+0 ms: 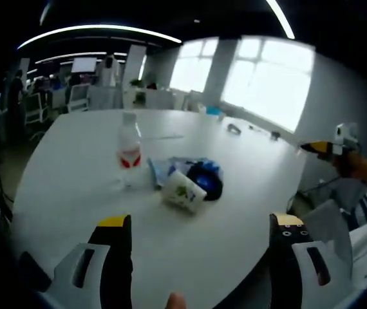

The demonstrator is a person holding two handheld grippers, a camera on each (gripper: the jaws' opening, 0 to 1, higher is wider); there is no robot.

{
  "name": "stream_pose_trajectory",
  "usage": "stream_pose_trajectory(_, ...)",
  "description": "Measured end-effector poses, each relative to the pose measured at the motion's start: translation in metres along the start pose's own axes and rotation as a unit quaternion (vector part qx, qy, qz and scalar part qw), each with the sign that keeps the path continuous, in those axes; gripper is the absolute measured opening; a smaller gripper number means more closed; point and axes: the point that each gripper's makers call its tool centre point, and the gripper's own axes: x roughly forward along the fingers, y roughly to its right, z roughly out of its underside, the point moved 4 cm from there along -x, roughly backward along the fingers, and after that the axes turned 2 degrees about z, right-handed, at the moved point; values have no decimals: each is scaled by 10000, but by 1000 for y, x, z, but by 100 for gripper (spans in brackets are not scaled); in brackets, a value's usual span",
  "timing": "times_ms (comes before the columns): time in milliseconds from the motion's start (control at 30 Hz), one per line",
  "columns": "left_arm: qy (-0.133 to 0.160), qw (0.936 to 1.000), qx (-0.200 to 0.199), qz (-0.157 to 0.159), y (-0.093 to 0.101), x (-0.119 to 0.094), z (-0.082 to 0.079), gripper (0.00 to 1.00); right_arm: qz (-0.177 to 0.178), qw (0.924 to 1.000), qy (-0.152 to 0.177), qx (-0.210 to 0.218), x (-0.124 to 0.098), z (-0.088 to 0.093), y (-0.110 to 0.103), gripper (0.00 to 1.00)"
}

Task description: Arrange the tabletop items into an orderly group along one side of the table until the central work area is clear of visible clutter.

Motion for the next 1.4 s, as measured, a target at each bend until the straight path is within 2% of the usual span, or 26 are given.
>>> stream_pose_trajectory(267, -10, 9999, 36, -131, 0, 3, -1, 85, -166, 9998, 5, 128, 18, 6, 10, 78)
stream_pose_trajectory(333, 57, 9996, -16, -276, -1, 4, -3, 85, -260, 9993, -119, 227, 23, 12, 11, 77)
stream_pose_trajectory(367, 73, 9988, -143, -461, -3, 3, -3, 85, -312, 9987, -294, 274, 26, 17, 11, 77)
stream_pose_trajectory(467, 213, 9981, -244, -531, 5, 3, -7, 85, -445, 9982, -389, 98, 33, 18, 13, 76)
stream_pose_trajectory(633, 82, 9972, -280, -683, 9, 12, -2, 84, -594, 9965, -542, 221, 43, 19, 19, 75)
stream_pose_trajectory(733, 141, 9966, -352, -726, 13, 15, -4, 84, -627, 9960, -609, 160, 49, 22, 30, 74)
stream_pose_trajectory(933, 105, 9967, -281, -755, 16, 25, -9, 83, -693, 9944, -739, 312, 55, 30, 36, 72)
stream_pose_trajectory(1200, 133, 9967, -210, -768, 16, 31, -17, 82, -880, 9913, -906, 378, 64, 37, 25, 70)
stream_pose_trajectory(1400, 59, 9972, -202, -721, 20, 42, -17, 82, -1012, 9885, -1034, 443, 67, 43, 19, 67)
